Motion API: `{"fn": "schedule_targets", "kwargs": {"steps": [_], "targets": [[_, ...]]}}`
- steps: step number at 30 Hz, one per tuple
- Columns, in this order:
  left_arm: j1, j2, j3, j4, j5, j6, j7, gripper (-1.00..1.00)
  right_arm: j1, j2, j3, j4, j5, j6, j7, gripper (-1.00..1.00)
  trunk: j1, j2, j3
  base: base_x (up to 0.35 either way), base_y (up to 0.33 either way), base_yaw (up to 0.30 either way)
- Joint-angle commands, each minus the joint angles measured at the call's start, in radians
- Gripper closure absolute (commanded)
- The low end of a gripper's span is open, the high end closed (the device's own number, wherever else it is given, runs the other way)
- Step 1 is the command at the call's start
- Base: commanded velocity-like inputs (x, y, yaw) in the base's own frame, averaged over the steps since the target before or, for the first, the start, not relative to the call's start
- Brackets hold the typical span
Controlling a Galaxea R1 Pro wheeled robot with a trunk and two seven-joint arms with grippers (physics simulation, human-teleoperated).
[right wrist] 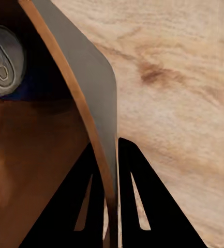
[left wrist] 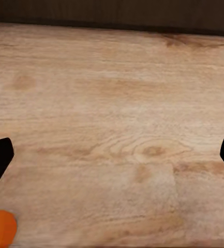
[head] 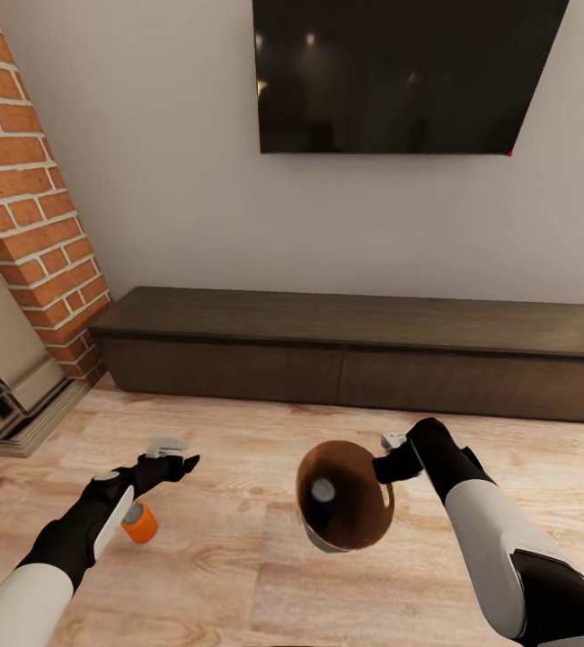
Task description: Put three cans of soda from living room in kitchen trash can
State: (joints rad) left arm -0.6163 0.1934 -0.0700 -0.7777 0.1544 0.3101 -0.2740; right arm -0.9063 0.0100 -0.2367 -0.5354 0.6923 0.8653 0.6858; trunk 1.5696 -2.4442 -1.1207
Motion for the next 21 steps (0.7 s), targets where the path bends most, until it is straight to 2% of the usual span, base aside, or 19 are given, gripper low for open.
{"fn": "schedule_targets", "kwargs": {"steps": [1,3,7,10,13,21], "targets": [[-0.003,0.003,0.003,0.005,0.001,0.005,0.005,-1.0,0.0,0.0,-0.005,0.0,-0.065,0.021,0.013,1.0,0.0,0.0,0.0,0.0,0.0,0.0],[-0.009,0.01,0.016,0.016,0.001,0.014,0.029,-1.0,0.0,0.0,-0.007,-0.002,-0.065,0.021,0.014,1.0,0.0,0.0,0.0,0.0,0.0,0.0],[-0.015,0.015,0.032,0.025,0.0,0.045,0.158,-1.0,0.0,0.0,-0.007,-0.003,-0.065,0.021,0.014,1.0,0.0,0.0,0.0,0.0,0.0,0.0],[-0.015,0.016,0.034,0.027,-0.002,0.066,0.213,-1.0,0.0,0.001,-0.006,-0.003,-0.065,0.021,0.014,1.0,0.0,0.0,0.0,0.0,0.0,0.0],[-0.015,0.014,0.034,0.029,-0.004,0.091,0.253,-1.0,0.0,0.0,-0.007,-0.004,-0.065,0.02,0.016,1.0,0.0,0.0,0.0,0.0,0.0,0.0],[-0.012,0.023,0.036,0.029,-0.004,0.115,0.28,-1.0,0.0,0.001,-0.007,-0.006,-0.065,0.02,0.017,1.0,0.0,0.0,0.0,0.0,0.0,0.0]]}}
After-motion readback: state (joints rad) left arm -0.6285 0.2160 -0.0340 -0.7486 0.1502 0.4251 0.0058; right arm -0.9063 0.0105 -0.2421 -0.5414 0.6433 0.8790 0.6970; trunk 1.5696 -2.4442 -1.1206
